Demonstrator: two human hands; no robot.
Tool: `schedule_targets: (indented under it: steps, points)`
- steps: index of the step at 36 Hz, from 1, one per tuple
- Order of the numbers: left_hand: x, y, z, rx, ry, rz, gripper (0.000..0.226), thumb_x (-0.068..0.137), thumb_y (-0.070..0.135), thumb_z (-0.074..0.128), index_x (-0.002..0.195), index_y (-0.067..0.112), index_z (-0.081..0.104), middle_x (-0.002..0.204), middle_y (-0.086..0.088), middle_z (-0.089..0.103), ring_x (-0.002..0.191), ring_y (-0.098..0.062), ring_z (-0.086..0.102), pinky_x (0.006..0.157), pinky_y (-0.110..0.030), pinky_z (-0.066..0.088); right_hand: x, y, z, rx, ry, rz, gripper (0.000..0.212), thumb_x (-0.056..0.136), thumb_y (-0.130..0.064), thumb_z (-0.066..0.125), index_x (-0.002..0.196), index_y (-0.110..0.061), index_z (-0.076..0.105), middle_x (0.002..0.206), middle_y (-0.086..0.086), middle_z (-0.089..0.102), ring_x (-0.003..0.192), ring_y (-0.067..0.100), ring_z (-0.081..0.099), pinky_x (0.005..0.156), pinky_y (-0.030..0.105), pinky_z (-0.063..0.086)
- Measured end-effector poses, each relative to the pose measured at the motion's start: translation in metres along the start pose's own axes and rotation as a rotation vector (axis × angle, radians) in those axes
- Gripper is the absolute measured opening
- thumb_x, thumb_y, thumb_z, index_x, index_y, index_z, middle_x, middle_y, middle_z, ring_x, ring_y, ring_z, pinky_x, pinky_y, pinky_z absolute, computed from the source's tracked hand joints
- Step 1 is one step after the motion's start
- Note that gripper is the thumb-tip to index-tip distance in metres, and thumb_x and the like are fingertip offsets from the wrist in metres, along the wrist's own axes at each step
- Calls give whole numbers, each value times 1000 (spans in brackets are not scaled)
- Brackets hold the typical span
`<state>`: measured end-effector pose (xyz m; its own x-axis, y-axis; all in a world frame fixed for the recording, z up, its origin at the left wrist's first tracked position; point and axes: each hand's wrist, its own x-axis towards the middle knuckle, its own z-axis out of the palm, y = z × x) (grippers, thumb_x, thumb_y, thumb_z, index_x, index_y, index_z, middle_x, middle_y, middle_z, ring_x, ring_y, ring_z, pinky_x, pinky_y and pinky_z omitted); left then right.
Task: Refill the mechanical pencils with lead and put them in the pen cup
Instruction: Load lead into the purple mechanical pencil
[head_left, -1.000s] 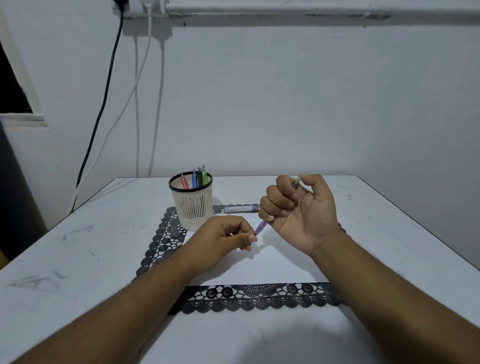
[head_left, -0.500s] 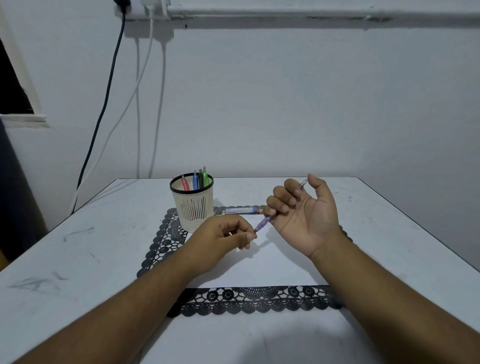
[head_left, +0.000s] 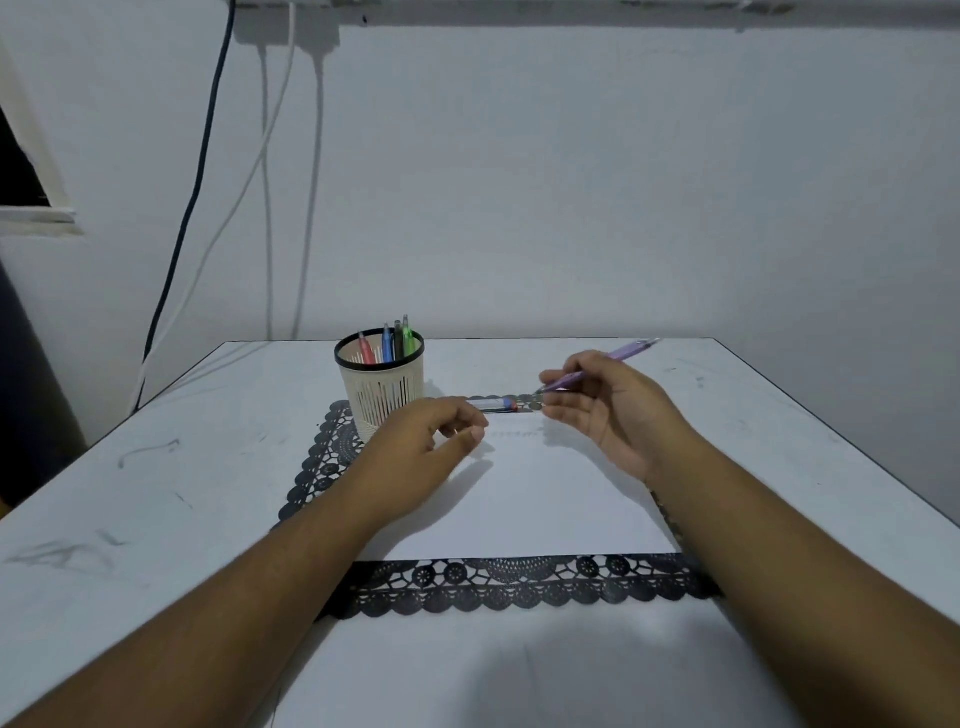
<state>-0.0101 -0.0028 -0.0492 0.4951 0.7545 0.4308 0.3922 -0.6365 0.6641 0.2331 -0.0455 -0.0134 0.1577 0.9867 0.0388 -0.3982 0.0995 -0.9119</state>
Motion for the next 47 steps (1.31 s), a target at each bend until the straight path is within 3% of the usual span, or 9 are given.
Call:
schedule_targets:
  steps: [4, 9, 18, 22, 34, 37, 43, 45, 47]
  points:
    - [-2, -3, -4, 254, -159, 13, 28, 100, 37, 63, 127, 30, 66, 125, 20, 62, 115, 5, 50, 95, -22, 41, 16, 6, -29, -141, 165, 25, 19, 104, -10, 52, 88, -7, 62, 81, 13, 66, 60, 21, 59, 67, 37, 61]
    - [-6, 3, -3, 452, -332, -43, 51, 100, 51, 56, 147, 32, 48, 147, 19, 46, 137, -5, 37, 117, -33, 33, 25, 4, -39, -95, 256, 2, 11, 103, -9, 51, 96, -5, 59, 74, 10, 62, 56, 20, 51, 70, 41, 58]
    - [-6, -3, 3, 490, -472, -112, 69, 102, 57, 47, 160, 26, 27, 167, 10, 21, 153, -11, 13, 126, -35, 17, 24, 4, -25, -366, 251, -203, 19, 105, -8, 50, 89, -7, 61, 80, 7, 66, 65, 20, 56, 70, 36, 52]
    - [-5, -12, 6, 481, -472, -127, 75, 100, 63, 46, 162, 27, 23, 169, 10, 15, 155, -11, 7, 128, -40, 15, 19, 18, -13, -425, 129, -130, 17, 102, -3, 49, 90, -3, 61, 80, 10, 65, 64, 19, 57, 64, 34, 59]
    - [-7, -6, 9, 461, -497, -167, 77, 100, 61, 47, 163, 30, 18, 171, 12, 7, 156, -8, -1, 126, -33, 8, 36, 23, -47, -277, 174, -32, 23, 99, 1, 49, 81, 1, 63, 85, 18, 62, 70, 24, 60, 78, 44, 61]
    - [-6, -6, 9, 464, -504, -170, 76, 100, 61, 47, 164, 30, 18, 171, 12, 7, 156, -9, -1, 125, -33, 7, 37, 22, -52, -406, 127, -15, 9, 89, 6, 61, 83, 0, 62, 81, 16, 63, 70, 25, 63, 81, 40, 62]
    - [-5, -10, 9, 431, -492, -187, 78, 97, 63, 50, 162, 32, 22, 170, 15, 10, 155, -8, 0, 127, -35, 9, 34, 24, -56, -707, 125, -45, 6, 73, -11, 70, 76, -12, 66, 82, 22, 73, 71, 31, 71, 84, 47, 60]
    - [-6, -13, 8, 405, -485, -197, 86, 90, 75, 49, 161, 34, 25, 169, 17, 12, 155, -8, 2, 127, -37, 11, 33, 24, -55, -711, 130, -69, 6, 76, -9, 69, 75, -13, 66, 80, 22, 72, 69, 30, 70, 79, 45, 60]
    - [-5, -16, 7, 396, -477, -187, 114, 66, 102, 30, 160, 37, 26, 168, 18, 14, 155, -9, 4, 127, -39, 13, 32, 25, -54, -720, 147, -87, 8, 77, -9, 69, 73, -14, 66, 77, 23, 70, 69, 30, 69, 74, 43, 59]
